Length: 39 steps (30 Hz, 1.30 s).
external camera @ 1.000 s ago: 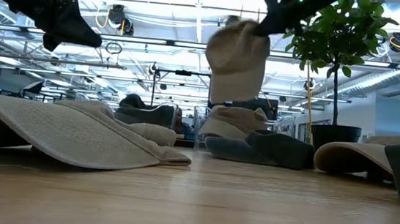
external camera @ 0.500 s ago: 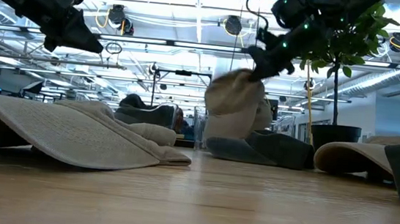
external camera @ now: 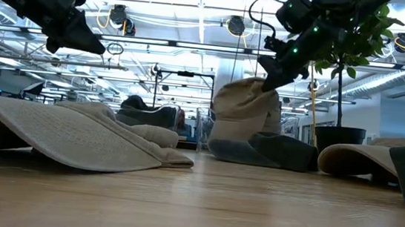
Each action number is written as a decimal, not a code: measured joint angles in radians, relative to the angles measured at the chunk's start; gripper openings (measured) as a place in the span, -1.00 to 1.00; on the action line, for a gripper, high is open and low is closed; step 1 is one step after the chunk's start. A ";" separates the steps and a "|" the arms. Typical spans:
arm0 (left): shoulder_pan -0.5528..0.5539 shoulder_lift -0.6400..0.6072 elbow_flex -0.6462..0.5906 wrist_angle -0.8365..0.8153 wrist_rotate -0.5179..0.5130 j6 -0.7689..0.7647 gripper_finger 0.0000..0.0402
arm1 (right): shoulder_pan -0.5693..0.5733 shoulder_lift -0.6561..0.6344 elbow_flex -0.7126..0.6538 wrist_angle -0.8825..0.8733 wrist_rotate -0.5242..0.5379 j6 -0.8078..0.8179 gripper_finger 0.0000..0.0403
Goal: Pick & Place hat
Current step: Put the brown cap into the right transparent bin
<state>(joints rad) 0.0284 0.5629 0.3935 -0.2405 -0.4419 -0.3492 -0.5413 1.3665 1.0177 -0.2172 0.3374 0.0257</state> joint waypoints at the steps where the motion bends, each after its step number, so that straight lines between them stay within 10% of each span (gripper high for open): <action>1: 0.000 0.000 0.000 0.001 0.000 0.000 -0.96 | 0.009 -0.013 -0.001 -0.007 0.015 0.000 -0.92; 13: 0.000 0.000 0.000 0.005 -0.003 0.003 -0.92 | 0.038 -0.029 -0.002 -0.205 0.030 0.180 -0.81; 33: -0.001 0.000 0.000 0.006 0.000 -0.002 -0.97 | 0.039 -0.159 0.000 -0.320 0.020 0.304 0.23; 39: 0.000 0.000 0.000 0.006 0.000 -0.003 -0.98 | 0.067 -0.264 0.000 -0.343 -0.203 0.349 0.20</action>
<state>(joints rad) 0.0280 0.5625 0.3935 -0.2342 -0.4423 -0.3527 -0.4747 1.1022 1.0177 -0.5604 0.1340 0.3746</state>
